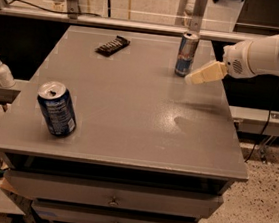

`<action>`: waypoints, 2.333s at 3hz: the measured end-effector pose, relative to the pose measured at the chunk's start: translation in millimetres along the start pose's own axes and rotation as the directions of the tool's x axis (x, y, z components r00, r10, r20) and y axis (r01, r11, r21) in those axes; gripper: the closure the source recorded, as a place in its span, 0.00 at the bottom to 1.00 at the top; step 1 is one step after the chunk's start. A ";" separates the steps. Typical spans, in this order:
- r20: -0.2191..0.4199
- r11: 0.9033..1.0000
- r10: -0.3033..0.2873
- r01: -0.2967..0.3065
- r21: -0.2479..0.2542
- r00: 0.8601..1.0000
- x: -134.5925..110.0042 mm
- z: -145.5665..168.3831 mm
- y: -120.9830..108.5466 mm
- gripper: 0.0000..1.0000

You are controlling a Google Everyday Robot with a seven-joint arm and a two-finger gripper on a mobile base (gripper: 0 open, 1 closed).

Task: Pick redbull can

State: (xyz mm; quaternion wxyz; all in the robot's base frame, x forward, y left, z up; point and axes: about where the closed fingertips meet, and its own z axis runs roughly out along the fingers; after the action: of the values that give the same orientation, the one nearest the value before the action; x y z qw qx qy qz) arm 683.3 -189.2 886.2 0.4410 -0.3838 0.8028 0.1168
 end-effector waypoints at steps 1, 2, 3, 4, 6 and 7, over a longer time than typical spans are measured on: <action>0.001 1.000 0.001 -0.001 0.000 1.000 0.0 0.2 -0.2 0.00; -0.107 0.995 -0.079 0.071 -0.073 0.991 28.4 9.8 26.3 0.00; -0.265 0.964 -0.220 0.168 -0.204 0.939 75.7 19.8 66.0 0.00; -0.283 0.959 -0.238 0.178 -0.221 0.929 77.1 17.3 69.7 0.00; -0.309 0.949 -0.266 0.193 -0.248 0.913 81.7 15.3 75.9 0.00; -0.326 0.943 -0.285 0.202 -0.266 0.901 81.6 11.3 79.4 0.00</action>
Offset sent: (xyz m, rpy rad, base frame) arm -0.1021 0.0143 -0.1295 -0.4716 0.3103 0.3613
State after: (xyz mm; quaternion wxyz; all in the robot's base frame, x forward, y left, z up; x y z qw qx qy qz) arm 607.4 -171.3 802.5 0.2511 -0.5442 0.7966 0.0783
